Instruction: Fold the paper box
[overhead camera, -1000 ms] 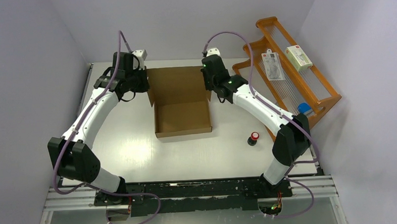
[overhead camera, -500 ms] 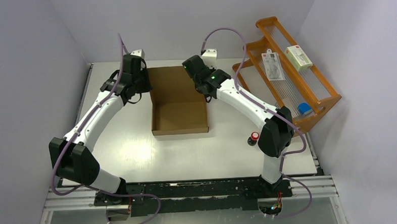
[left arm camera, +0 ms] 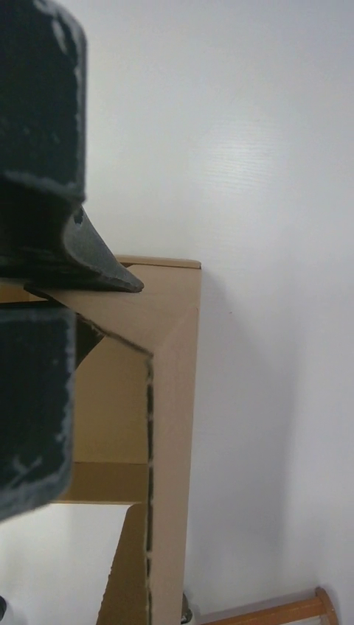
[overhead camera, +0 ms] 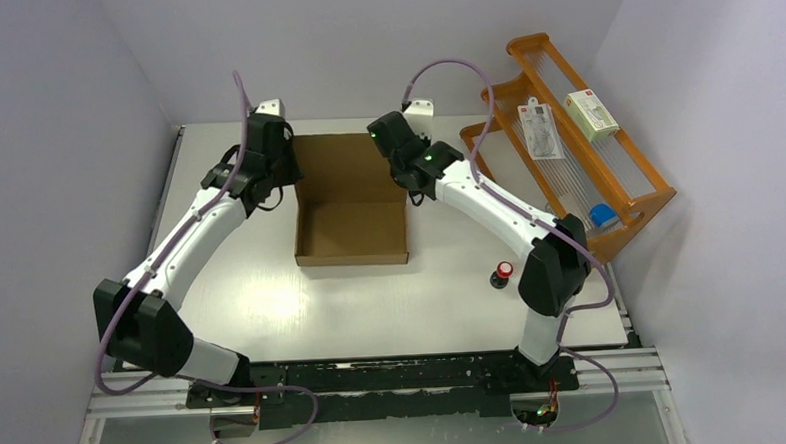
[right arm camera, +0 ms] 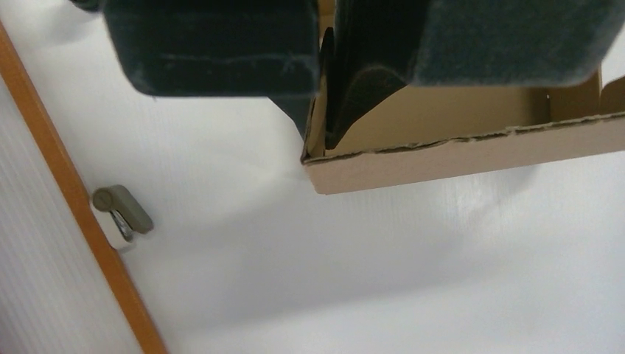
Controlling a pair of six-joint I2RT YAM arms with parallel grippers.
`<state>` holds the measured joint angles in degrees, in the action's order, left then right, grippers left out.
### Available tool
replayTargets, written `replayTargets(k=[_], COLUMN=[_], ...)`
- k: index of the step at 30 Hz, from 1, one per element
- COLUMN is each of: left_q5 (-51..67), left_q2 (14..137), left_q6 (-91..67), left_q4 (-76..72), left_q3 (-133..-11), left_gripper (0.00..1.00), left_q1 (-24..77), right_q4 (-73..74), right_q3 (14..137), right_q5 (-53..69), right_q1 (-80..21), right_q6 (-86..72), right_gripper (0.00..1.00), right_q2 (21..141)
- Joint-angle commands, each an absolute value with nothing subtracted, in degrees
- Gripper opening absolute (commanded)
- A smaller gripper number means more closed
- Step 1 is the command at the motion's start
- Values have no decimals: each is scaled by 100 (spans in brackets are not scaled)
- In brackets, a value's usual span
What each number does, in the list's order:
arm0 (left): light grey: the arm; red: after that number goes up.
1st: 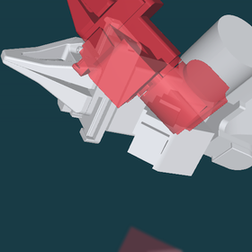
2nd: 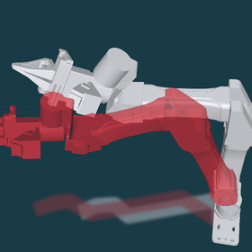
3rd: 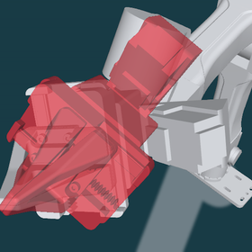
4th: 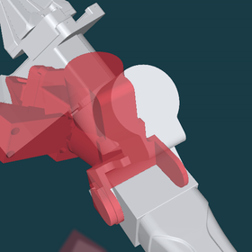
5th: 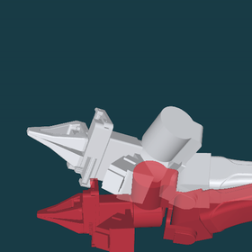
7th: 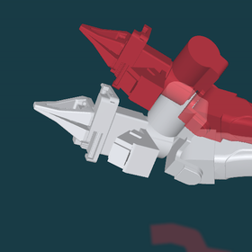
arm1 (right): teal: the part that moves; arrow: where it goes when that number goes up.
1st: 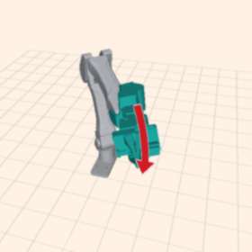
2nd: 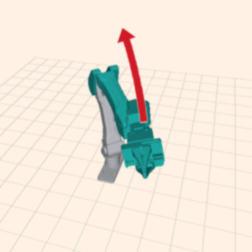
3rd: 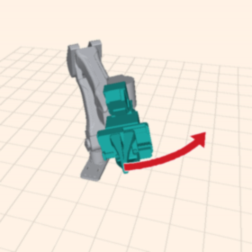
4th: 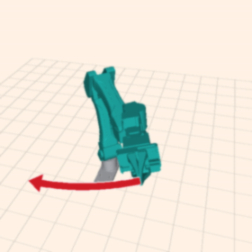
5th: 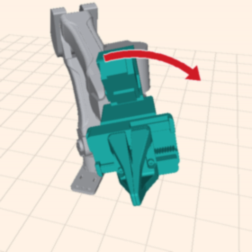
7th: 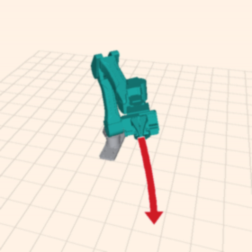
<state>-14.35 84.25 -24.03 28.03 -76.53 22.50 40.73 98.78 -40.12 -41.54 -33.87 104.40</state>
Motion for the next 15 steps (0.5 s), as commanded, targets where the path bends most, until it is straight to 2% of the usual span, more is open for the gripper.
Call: replayTargets(k=[1, 3, 5, 9, 15], left_q5=[-1640, -1443, -1075, -411, 157], left_q2=[7882, 7776, 7702, 7654, 7481], left_q6=[-2094, -1930, -1724, -1441, -1070], left_q4=[2489, 2429, 2342, 2345, 2635], left_q3=[-7547, -7426, -7337, -7262, -7162], left_gripper=[14, 19, 27, 42, 55], left_q1=[2238, 2119, 1968, 1689, 1446], right_q4=[3465, 3140, 2747, 2199, 2057], right_q3=[9347, 8996, 8596, 8089, 7742], right_q5=[-3135, -2788, -2427, -1461, -1051], right_q1=[-3926, -3826, -3726, -3371, -3191], right_q6=[-2774, -2448, -2065, -1519, -691], right_gripper=[6, 12, 27, 43, 55], right_q2=[9893, 9650, 9375, 8936, 8570])
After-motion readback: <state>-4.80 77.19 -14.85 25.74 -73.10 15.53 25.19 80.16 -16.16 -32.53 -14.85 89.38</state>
